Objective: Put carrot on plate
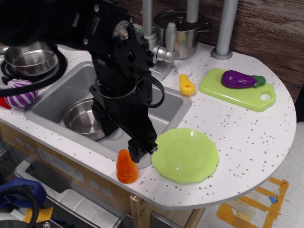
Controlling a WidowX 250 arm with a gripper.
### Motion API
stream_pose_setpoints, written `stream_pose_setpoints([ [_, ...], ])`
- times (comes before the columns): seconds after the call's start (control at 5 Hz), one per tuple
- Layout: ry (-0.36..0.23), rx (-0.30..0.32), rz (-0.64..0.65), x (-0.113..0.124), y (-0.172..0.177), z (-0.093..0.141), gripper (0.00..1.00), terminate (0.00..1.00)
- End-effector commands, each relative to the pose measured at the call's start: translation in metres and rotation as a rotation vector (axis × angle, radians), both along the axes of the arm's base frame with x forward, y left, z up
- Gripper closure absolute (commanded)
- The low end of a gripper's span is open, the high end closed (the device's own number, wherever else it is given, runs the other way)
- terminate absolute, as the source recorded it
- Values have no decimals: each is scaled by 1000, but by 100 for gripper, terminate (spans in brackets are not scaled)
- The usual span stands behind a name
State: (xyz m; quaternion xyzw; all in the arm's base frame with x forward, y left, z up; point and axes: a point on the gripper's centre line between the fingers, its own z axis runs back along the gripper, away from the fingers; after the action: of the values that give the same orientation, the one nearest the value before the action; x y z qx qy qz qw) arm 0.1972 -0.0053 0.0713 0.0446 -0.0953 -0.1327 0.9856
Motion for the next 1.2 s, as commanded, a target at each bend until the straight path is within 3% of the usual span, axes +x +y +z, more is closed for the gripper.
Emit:
stream_pose_setpoints([
  [0.0, 0, 0, 0, 0, 0, 0, 0, 0],
  [0.4, -33, -6, 22, -2, 7, -24, 0, 0],
  [0.8, -60, -69, 20, -2, 16, -39, 0, 0],
  [1.0, -80, -72, 20, 3, 12, -41, 100, 0],
])
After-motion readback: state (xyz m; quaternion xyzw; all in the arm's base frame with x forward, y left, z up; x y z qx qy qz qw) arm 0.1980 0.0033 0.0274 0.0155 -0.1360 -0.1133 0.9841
